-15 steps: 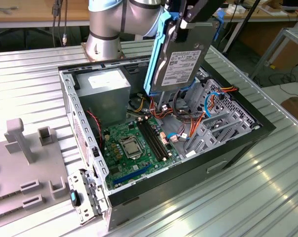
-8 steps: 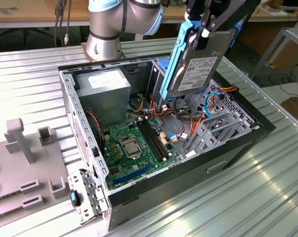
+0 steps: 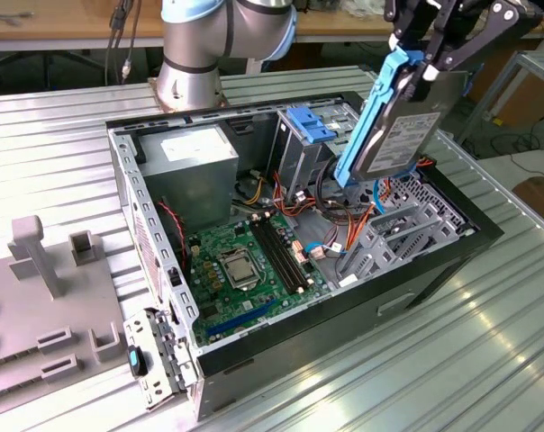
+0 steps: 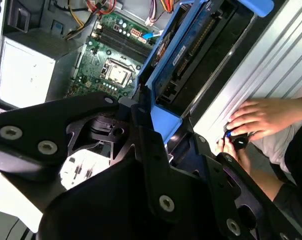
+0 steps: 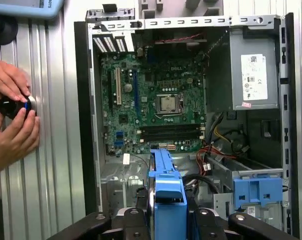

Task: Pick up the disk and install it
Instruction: 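Insert the disk into the insertion slot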

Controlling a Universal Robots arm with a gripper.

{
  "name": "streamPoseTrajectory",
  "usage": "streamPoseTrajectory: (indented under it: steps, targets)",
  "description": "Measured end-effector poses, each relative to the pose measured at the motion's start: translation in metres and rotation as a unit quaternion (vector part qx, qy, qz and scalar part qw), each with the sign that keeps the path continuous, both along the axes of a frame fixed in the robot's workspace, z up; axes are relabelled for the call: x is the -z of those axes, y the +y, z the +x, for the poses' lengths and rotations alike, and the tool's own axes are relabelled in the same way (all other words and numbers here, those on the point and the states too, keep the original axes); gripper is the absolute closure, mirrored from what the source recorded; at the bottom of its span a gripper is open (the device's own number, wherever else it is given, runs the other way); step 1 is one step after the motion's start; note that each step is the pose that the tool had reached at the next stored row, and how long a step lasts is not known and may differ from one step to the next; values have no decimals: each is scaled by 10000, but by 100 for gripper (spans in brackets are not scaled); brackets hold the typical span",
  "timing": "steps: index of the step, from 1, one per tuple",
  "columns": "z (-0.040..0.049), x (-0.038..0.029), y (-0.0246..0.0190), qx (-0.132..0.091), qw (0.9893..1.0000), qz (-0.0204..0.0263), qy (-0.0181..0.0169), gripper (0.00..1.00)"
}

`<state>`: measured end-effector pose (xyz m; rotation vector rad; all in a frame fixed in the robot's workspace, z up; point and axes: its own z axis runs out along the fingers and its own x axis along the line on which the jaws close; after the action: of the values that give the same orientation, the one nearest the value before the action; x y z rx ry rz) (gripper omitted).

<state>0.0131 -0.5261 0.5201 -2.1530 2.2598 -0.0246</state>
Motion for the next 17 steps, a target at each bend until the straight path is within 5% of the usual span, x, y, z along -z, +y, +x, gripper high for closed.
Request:
streamPoseTrajectory:
  steps: [2,3,5,17]
  targets:
    - [150,21,-34,0,10000,1,0,63]
    - [198,49,-86,-2,10000,1,0,63]
    - [232,81,-118,-2,10000,2,0,63]
    - [270,124,-125,-2,10000,0,0,63]
